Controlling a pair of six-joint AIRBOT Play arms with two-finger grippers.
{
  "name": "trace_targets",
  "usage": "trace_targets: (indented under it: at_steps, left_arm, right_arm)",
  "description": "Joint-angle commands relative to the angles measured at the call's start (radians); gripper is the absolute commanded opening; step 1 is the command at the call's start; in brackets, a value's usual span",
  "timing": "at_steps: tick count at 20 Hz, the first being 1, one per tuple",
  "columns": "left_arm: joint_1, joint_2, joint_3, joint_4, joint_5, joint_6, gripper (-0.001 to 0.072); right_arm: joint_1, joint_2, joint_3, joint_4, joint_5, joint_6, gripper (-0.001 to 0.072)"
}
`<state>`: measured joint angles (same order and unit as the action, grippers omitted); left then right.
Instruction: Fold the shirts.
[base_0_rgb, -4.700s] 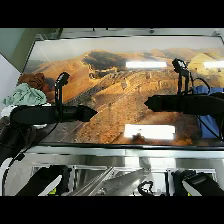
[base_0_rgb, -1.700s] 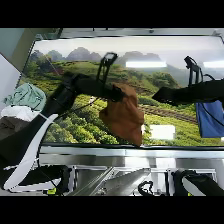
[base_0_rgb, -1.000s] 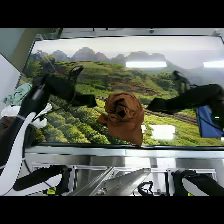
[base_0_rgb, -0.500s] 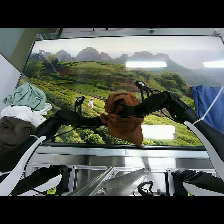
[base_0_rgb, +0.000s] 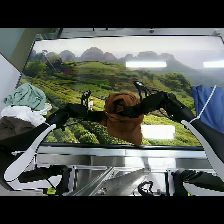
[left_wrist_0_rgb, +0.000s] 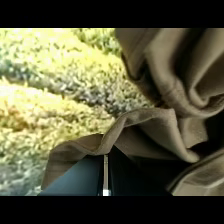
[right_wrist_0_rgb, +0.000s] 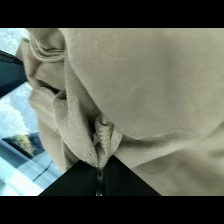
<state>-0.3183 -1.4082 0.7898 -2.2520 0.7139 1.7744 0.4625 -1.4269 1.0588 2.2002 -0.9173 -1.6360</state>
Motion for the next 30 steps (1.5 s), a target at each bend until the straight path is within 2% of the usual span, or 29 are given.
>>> trace_targets:
  at_steps: [1, 3, 6, 9, 13, 15, 17, 18, 20, 23, 26, 28, 30]
  left_arm:
    - [0.045, 0.007, 0.014, 0.008, 0.084, 0.044, 0.0013]
    - [0.100, 0.080, 0.014, 0.006, 0.137, 0.088, 0.0012]
    - [0.191, 0.204, 0.015, -0.007, 0.179, 0.086, 0.0010]
    - [0.285, 0.365, 0.070, -0.045, 0.195, 0.087, 0.0010]
    - [0.354, 0.574, 0.411, -0.044, 0.202, 0.056, 0.0010]
    - [0.417, 0.636, 0.670, -0.044, 0.219, 0.023, 0.0010]
    - [0.485, 0.665, 0.932, -0.040, 0.258, 0.023, 0.0010]
    - [0.520, 0.667, 1.057, -0.021, 0.286, 0.021, 0.0010]
    - [0.596, 0.646, 1.235, 0.014, 0.360, -0.006, 0.0010]
    - [0.689, 0.571, 1.313, -0.005, 0.504, -0.036, 0.0010]
    - [0.689, 0.524, 1.103, -0.026, 0.541, -0.048, 0.0010]
    - [0.657, 0.483, 0.910, -0.027, 0.553, -0.013, 0.0010]
    - [0.579, 0.425, 0.701, -0.018, 0.501, 0.045, 0.0011]
  right_arm:
    - [-0.017, 0.006, 0.001, -0.008, -0.003, -0.003, 0.0026]
    - [-0.025, 0.009, 0.001, -0.007, -0.006, -0.014, 0.0026]
    - [-0.039, 0.050, 0.020, 0.010, -0.051, -0.018, 0.0025]
    - [-0.112, 0.174, 0.199, 0.081, -0.140, -0.061, 0.0025]
    - [-0.285, 0.313, 0.699, 0.131, -0.187, -0.108, 0.0025]
    - [-0.385, 0.347, 0.948, 0.129, -0.191, -0.121, 0.0025]
    - [-0.452, 0.391, 1.101, 0.126, -0.202, -0.140, 0.0024]
    - [-0.465, 0.433, 1.108, 0.116, -0.203, -0.174, 0.0025]
    - [-0.467, 0.507, 1.057, 0.053, -0.245, -0.175, 0.0025]
    - [-0.467, 0.562, 0.888, -0.020, -0.308, -0.175, 0.0024]
    - [-0.466, 0.544, 0.662, -0.023, -0.394, -0.175, 0.0025]
    - [-0.465, 0.528, 0.446, -0.010, -0.375, -0.175, 0.0025]
    - [-0.463, 0.513, 0.202, 0.030, -0.298, -0.185, 0.0024]
